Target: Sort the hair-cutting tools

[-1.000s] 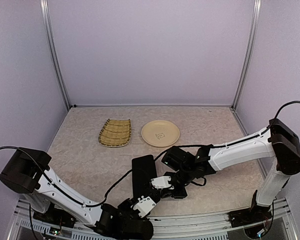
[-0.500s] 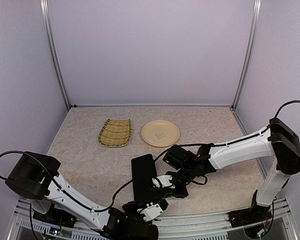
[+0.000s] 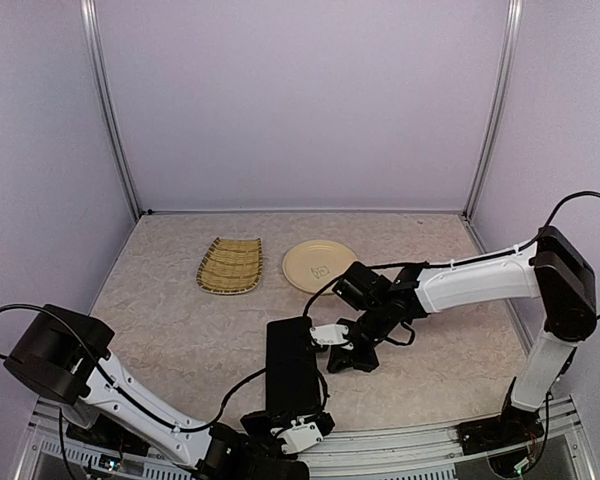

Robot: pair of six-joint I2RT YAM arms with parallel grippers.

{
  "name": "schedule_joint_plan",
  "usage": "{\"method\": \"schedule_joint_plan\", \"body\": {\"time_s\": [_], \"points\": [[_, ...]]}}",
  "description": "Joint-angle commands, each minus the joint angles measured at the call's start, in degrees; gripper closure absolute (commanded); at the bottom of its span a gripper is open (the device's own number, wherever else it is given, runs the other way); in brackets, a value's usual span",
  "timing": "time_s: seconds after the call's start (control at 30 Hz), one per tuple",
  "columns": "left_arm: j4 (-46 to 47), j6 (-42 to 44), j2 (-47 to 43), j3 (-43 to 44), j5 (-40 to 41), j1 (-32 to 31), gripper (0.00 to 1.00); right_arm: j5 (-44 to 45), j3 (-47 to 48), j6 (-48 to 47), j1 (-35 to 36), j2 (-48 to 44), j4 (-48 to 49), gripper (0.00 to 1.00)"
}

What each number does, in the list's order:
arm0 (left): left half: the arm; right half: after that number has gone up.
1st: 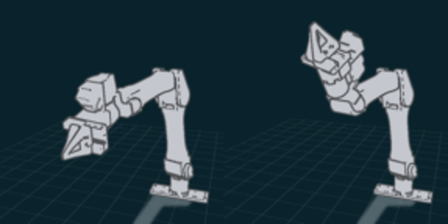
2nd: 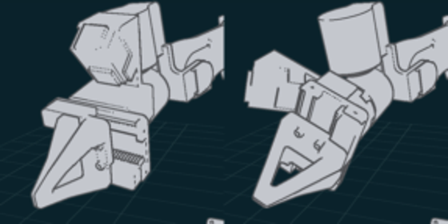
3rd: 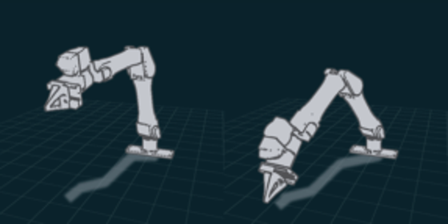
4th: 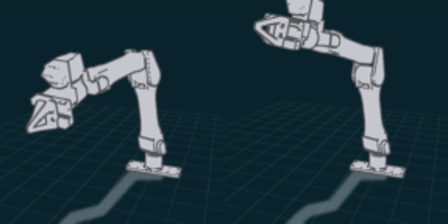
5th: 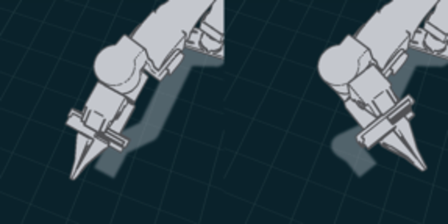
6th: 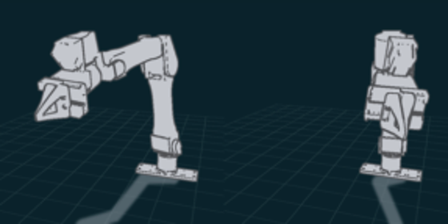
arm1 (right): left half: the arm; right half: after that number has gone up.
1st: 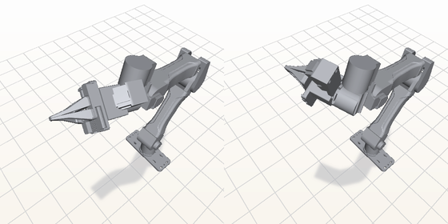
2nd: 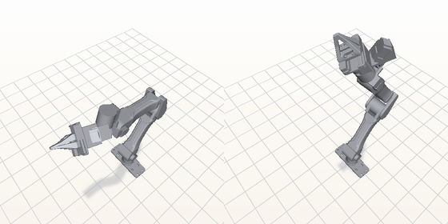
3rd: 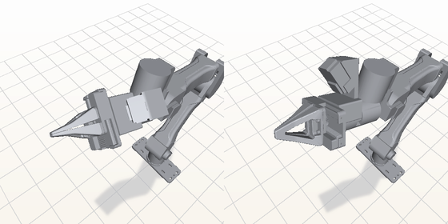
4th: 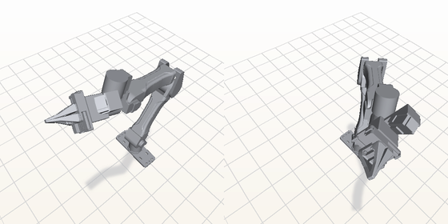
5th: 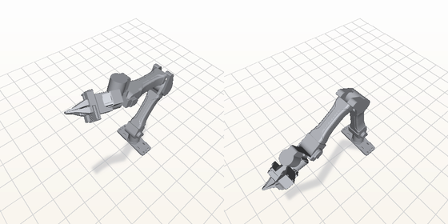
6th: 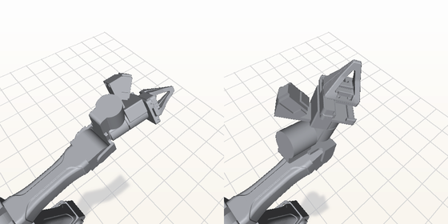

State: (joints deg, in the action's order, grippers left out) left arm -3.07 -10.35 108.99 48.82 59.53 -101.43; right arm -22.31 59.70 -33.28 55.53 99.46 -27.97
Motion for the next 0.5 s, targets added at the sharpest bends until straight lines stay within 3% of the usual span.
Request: {"method": "schedule_joint_plan", "body": {"time_s": [0.0, 0.1, 0.27, 0.4, 0.47], "points": [[0.8, 0.5, -0.1, -0.1, -4.0, -1.1, 1.0, -0.3, 5.3, -1.6, -2.6, 4.7, -2.6, 1.0], [0.1, -1.1, -0.9, -0.1, -2.9, -1.1, 1.0, -2.8, 5.2, 1.8, -3.0, 4.3, -2.0, 0.99], [1.1, -4.1, -1.8, -0.6, -1.3, -0.5, 1.0, -2.5, -2.4, 8.2, -3.0, -3.2, 4.5, 0.72], [1.1, -6.8, -0.5, 0.3, -1.2, 0.8, 1.0, -9.1, -6.7, 8.9, -2.9, -7.1, 4.9, 0.58], [1.4, -7.8, -0.2, 0.9, -0.9, 1.4, 1.0, -9.8, -8.2, 8.8, -2.7, -7.2, 5.7, 0.56]]}}
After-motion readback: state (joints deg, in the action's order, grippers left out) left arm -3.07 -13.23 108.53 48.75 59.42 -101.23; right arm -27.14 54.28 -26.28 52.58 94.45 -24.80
